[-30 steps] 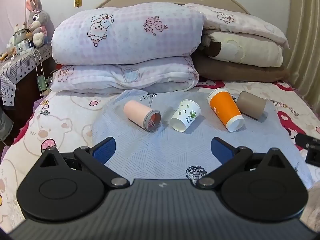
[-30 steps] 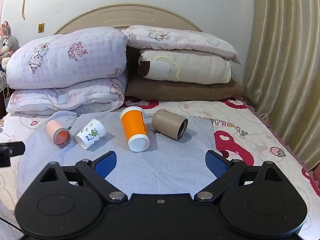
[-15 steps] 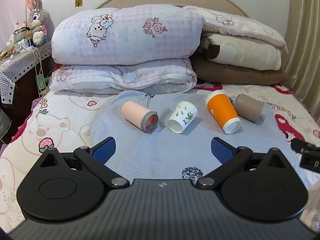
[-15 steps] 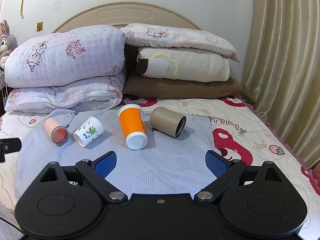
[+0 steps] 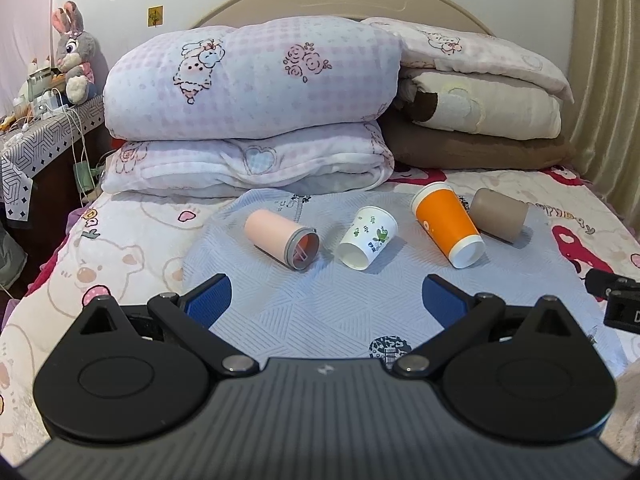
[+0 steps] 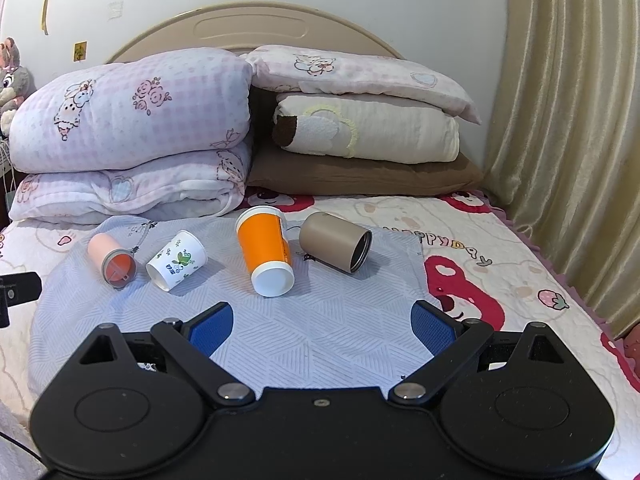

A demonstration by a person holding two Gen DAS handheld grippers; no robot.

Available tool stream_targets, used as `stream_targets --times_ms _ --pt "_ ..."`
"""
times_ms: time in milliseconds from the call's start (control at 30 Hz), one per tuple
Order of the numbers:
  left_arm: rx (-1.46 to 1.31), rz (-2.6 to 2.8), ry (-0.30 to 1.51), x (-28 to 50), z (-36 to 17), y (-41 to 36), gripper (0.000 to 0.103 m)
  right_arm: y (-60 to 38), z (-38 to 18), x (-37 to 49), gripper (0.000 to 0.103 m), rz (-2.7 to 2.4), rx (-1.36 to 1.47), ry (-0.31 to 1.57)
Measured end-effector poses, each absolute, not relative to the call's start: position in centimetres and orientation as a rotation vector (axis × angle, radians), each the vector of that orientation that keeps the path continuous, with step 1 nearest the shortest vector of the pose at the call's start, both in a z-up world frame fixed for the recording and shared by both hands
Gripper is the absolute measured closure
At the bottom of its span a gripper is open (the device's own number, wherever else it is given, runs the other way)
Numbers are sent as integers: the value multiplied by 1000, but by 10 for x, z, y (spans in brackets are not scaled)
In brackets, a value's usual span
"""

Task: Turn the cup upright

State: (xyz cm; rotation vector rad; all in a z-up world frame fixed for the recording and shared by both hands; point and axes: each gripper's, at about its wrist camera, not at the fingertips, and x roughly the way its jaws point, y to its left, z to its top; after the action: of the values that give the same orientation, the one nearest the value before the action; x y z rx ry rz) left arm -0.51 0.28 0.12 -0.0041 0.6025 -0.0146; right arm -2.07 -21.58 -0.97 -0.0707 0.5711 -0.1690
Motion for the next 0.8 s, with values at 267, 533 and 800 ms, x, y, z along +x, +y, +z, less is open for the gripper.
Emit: stream_targets --times_ms 267,533,800 --pt "-54 -43 613 -8 7 11 0 -216 -8 -22 5 -167 -73 571" --pt "-59 -41 619 -11 4 10 0 -214 -5 -27 5 -162 -82 561" --pt "-38 -41 593 -14 3 6 0 -214 -5 -28 5 -161 -83 562"
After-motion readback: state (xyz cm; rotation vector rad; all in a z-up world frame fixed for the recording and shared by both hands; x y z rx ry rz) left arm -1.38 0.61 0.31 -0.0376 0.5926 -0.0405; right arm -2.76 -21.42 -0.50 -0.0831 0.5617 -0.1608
